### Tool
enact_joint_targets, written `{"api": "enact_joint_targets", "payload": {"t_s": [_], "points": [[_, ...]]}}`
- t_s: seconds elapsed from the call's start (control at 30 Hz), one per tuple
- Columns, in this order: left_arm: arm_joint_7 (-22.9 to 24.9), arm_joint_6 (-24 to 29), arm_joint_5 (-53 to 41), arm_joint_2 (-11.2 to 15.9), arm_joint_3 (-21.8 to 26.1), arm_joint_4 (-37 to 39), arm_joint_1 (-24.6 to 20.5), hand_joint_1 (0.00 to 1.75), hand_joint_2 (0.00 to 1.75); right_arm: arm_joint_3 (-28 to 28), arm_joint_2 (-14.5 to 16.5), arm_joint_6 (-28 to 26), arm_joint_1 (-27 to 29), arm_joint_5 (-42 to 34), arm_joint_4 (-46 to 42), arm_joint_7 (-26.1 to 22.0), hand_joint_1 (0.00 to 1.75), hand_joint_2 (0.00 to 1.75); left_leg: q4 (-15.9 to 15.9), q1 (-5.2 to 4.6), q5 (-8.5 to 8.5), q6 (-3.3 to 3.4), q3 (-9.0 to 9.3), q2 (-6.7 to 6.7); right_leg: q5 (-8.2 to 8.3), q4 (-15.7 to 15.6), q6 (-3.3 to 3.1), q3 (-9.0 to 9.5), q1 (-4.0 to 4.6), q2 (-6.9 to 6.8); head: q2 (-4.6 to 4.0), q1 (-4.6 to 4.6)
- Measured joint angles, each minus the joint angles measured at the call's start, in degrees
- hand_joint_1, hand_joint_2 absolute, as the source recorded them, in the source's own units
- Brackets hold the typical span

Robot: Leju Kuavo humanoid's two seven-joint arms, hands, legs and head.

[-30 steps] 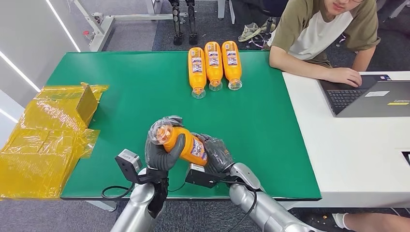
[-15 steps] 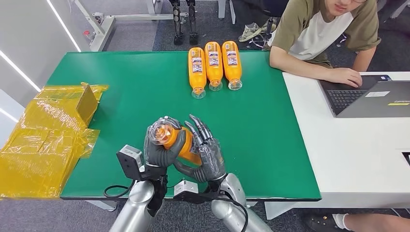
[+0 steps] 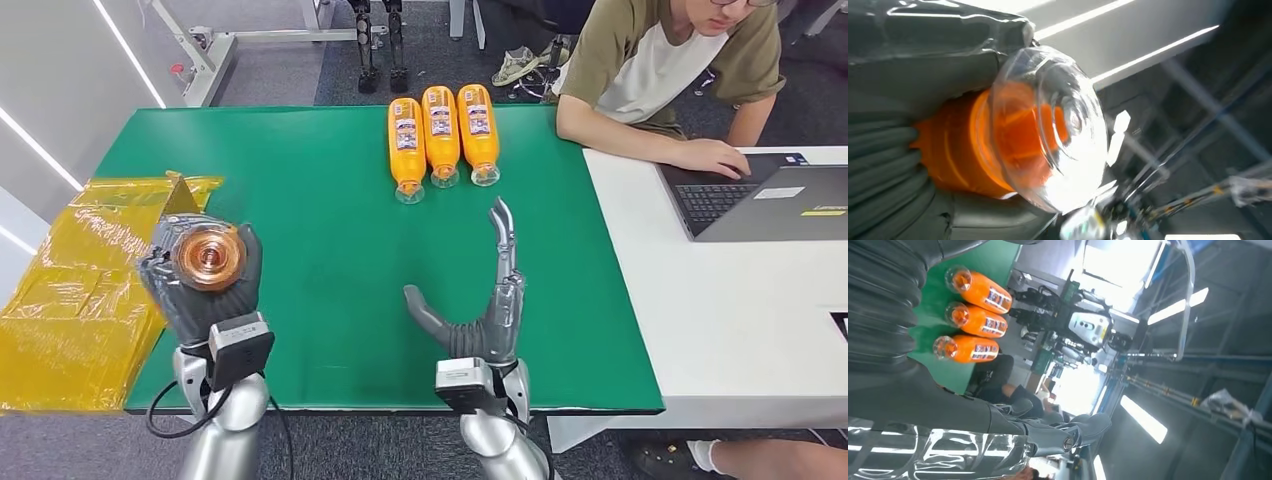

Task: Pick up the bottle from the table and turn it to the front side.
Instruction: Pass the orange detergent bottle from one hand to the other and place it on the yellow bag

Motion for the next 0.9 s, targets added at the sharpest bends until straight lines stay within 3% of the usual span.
{"api": "enact_joint_targets", "payload": {"t_s": [0.17, 0.33, 0.7, 0.8, 0.9], "points": [[-0.1, 0.0, -14.3, -0.1, 8.7, -4.8, 0.4, 1.75, 1.75, -0.9, -0.4, 0.0, 2.4, -0.7, -5.5, 0.0, 0.00, 1.75, 0.0, 0.01, 0.00, 0.00, 0.04, 0.05, -0.01, 0.0, -0.01, -0.01, 0.01, 0.04, 0.00, -0.01], [8.4, 0.0, -26.2, 0.7, 13.6, -3.3, -3.3, 1.75, 1.75, -1.6, -0.7, 0.0, 4.6, -0.5, -10.8, 0.0, 0.00, 1.75, 0.0, 0.00, 0.04, -0.05, 0.04, 0.05, 0.04, 0.0, -0.05, 0.01, 0.01, 0.02, 0.00, 0.01], [10.2, 0.0, -27.5, 1.8, 15.5, -0.1, -6.0, 1.75, 1.75, -2.3, -0.7, 0.0, 5.8, -0.5, -14.5, 0.0, 0.00, 1.75, 0.0, 0.00, 0.06, -0.09, 0.05, 0.06, 0.07, 0.0, -0.08, 0.00, 0.00, 0.03, 0.00, 0.01], [14.4, 0.0, -29.9, 3.2, 15.6, 2.6, -7.4, 1.75, 1.75, -2.4, -0.8, 0.0, 6.5, -0.3, -15.4, 0.0, 0.00, 1.75, 0.0, 0.00, 0.07, -0.09, 0.06, 0.04, 0.06, 0.0, -0.07, 0.00, 0.00, 0.01, 0.00, 0.02], [20.8, 0.0, -32.6, 7.1, 15.2, 10.7, -10.8, 1.75, 1.75, -2.9, -0.8, 0.0, 7.8, 0.2, -17.1, 0.0, 0.00, 1.75, 0.0, 0.02, 0.10, -0.14, 0.09, 0.09, 0.08, 0.0, -0.12, -0.02, 0.00, 0.06, 0.00, 0.01]]}}
